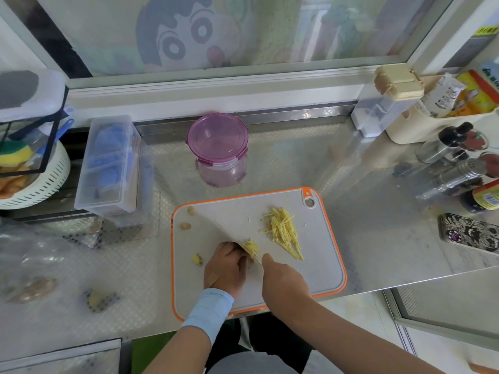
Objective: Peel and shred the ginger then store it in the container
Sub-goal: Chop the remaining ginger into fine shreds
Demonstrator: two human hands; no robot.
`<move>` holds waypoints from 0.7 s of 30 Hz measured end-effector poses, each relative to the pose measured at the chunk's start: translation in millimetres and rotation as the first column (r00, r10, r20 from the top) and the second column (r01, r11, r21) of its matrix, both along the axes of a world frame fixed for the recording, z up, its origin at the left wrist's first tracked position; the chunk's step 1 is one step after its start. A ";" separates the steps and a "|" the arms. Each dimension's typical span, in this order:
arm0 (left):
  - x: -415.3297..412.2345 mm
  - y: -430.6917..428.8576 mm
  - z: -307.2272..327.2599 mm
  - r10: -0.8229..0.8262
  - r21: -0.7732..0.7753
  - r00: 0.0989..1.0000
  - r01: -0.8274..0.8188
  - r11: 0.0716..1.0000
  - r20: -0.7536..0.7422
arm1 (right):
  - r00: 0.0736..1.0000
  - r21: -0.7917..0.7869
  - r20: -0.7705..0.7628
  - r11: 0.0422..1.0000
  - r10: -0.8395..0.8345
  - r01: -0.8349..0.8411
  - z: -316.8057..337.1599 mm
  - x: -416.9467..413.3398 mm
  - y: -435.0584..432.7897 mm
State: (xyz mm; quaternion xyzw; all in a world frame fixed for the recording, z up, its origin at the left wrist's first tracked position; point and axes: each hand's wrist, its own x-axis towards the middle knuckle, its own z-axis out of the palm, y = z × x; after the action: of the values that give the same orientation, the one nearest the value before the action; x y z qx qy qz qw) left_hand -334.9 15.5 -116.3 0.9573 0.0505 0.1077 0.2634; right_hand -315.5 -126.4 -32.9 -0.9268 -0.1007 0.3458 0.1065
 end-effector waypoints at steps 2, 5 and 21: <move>-0.1 0.7 -1.5 -0.002 -0.005 1.000 0.002 1.000 0.001 | 1.000 0.017 0.006 1.000 -0.002 0.002 -3.4 3.8 6.0; 0.0 0.6 -1.8 0.006 -0.003 1.000 -0.006 1.000 0.012 | 1.000 0.040 0.008 0.999 -0.006 0.005 -3.6 8.0 13.1; 0.3 -0.8 -1.1 0.021 -0.004 0.999 -0.022 1.000 -0.025 | 1.000 0.059 0.008 0.998 0.006 -0.007 -2.4 15.0 15.4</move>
State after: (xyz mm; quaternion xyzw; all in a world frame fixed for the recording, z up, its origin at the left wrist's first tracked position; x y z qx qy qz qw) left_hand -334.6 14.7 -117.3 0.9575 0.0644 0.0983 0.2634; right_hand -300.5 -111.1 -35.2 -0.9243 -0.1143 0.3394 0.1323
